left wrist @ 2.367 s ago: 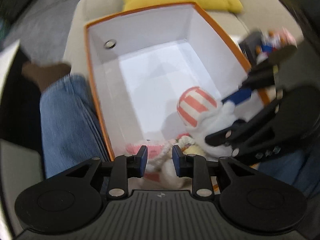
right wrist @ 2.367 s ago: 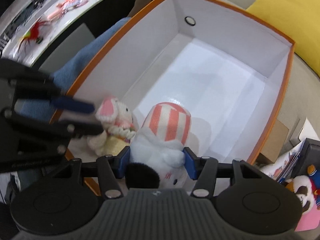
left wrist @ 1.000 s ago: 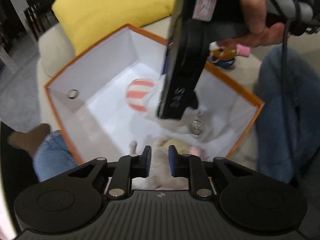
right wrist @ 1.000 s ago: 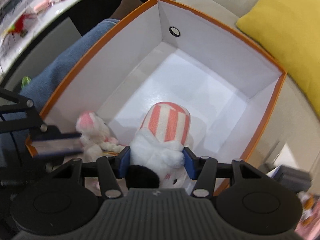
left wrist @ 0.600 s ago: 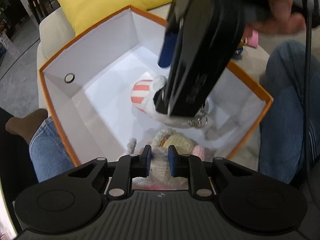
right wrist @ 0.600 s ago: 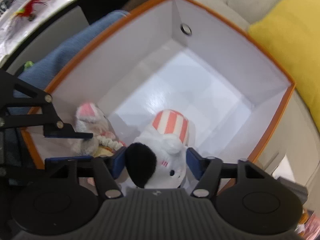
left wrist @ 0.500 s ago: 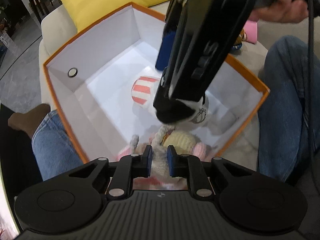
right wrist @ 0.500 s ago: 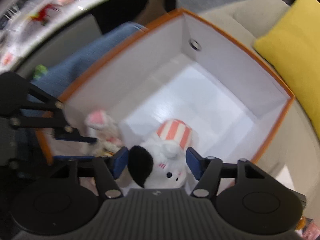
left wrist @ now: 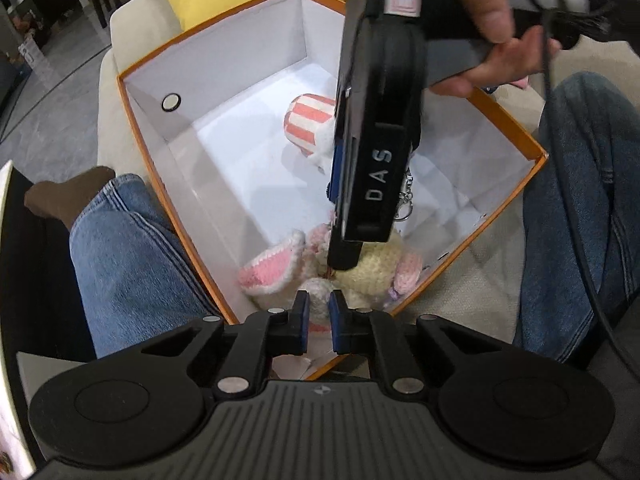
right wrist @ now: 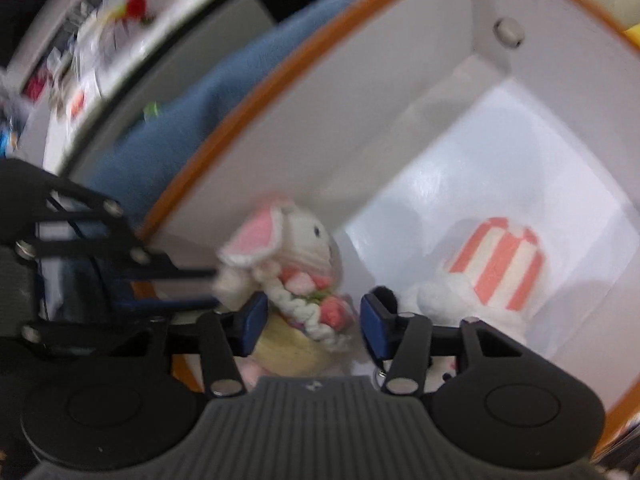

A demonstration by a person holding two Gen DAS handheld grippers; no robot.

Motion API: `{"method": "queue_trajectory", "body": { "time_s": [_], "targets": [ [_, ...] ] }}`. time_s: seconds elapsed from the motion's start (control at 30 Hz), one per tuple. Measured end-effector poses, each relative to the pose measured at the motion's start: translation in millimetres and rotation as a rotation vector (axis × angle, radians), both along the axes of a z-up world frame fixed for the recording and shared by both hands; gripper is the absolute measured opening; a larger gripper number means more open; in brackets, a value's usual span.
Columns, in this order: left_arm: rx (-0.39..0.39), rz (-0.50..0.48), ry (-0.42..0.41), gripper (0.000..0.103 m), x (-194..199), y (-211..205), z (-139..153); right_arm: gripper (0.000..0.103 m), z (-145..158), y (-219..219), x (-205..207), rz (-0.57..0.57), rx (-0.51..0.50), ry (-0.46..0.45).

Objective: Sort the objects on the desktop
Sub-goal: 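Carry the white dog plush with the right gripper into the box, then lower the dog plush beside the bunny and open the right gripper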

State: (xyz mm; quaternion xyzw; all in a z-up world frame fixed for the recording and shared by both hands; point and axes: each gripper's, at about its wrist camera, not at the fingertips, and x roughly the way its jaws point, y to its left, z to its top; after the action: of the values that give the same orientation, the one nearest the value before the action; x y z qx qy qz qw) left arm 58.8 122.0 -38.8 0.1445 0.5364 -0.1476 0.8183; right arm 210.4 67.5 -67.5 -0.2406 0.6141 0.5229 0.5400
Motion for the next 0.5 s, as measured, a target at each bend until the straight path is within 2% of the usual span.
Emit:
{"method": "queue_trajectory", "body": {
  "time_s": [0.1, 0.23, 0.33, 0.43, 0.5],
  "targets": [
    [-0.019, 0.010, -0.010, 0.012, -1, 3, 0, 0.052, -7, 6, 8, -0.010, -0.023, 0.072],
    [-0.003, -0.003, -0.039, 0.010, 4, 2, 0, 0.043, 0, -5, 2, -0.073, -0.017, 0.030],
    [0.002, -0.022, -0.057, 0.008, 14, -2, -2, 0.040, 9, -26, -5, -0.191, -0.007, -0.016],
    [0.033, -0.034, -0.082, 0.007, 26, -8, -3, 0.039, 12, -49, -5, -0.376, 0.005, -0.021],
    [0.050, -0.031, -0.096, 0.005, 29, -9, -2, 0.039, 11, -57, -9, -0.457, 0.035, -0.025]
  ]
}}
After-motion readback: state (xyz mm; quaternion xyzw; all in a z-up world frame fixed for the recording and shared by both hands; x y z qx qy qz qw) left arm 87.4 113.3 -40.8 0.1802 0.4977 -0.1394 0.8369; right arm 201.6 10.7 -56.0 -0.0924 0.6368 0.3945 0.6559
